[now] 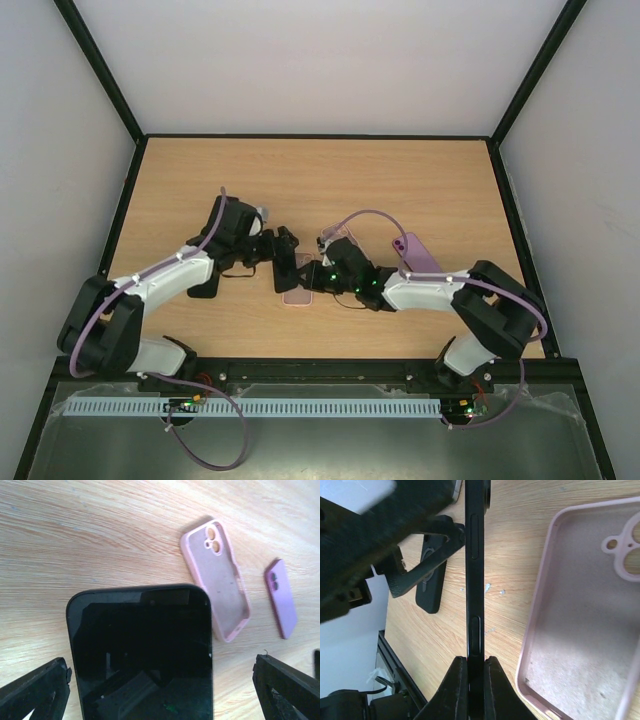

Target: Put the phone into the phone case

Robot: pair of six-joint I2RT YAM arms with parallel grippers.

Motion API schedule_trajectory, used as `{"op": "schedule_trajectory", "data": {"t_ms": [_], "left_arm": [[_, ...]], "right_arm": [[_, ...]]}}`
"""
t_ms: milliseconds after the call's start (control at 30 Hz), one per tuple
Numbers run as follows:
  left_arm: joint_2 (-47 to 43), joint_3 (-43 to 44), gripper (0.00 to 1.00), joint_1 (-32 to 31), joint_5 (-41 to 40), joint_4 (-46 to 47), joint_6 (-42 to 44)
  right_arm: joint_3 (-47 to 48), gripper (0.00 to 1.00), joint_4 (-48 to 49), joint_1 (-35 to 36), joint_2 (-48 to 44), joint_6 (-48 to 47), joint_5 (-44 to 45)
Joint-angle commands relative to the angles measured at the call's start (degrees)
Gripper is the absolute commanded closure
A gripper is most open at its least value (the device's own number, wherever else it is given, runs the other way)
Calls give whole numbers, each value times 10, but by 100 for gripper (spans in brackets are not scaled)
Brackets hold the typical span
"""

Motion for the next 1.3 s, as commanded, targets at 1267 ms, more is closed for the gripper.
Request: {"op": "schedule_trajectory", "data": {"t_ms": [1267], "left_arm": [[50, -144, 21, -6, 68, 194, -18]], "right_arm": [[-85, 98, 14, -2, -36, 77, 25]]}}
